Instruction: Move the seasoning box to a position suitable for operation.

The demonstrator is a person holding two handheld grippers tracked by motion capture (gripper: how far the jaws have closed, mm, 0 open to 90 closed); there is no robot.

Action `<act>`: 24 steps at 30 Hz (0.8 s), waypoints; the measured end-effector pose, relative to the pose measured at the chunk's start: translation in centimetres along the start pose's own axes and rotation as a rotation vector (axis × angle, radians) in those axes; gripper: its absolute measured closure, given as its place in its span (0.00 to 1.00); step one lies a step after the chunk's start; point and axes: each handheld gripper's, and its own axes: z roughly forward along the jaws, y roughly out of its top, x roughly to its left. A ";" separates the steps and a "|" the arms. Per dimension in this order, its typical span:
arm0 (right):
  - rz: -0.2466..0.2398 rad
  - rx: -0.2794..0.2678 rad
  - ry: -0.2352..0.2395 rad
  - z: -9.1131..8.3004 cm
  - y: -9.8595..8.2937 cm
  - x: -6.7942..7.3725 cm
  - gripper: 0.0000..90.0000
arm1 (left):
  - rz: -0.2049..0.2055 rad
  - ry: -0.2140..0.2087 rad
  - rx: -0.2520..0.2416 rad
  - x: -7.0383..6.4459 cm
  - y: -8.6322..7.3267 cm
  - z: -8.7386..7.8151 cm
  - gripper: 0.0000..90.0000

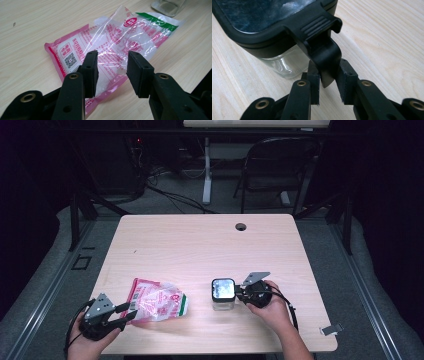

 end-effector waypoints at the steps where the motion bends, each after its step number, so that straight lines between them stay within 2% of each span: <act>1: 0.000 0.000 0.000 0.0 0.0 0.0 0.82 | 0.000 0.000 0.000 0.0 0.0 0.0 0.68; 5: 0.021 -0.020 0.009 0.0 -0.3 -0.1 0.83 | 0.004 -0.003 0.004 0.0 0.1 0.2 0.68; 14: -0.019 -0.001 -0.021 -0.2 -0.2 0.5 0.84 | 0.014 -0.009 0.005 -0.2 0.3 0.4 0.68; 22: -0.030 0.005 -0.010 -0.7 -0.4 1.4 0.84 | 0.041 -0.030 0.000 -0.6 1.2 1.2 0.69; 24: -0.050 0.015 -0.006 -1.0 -0.5 2.0 0.85 | 0.050 -0.039 -0.006 -0.9 1.5 1.6 0.69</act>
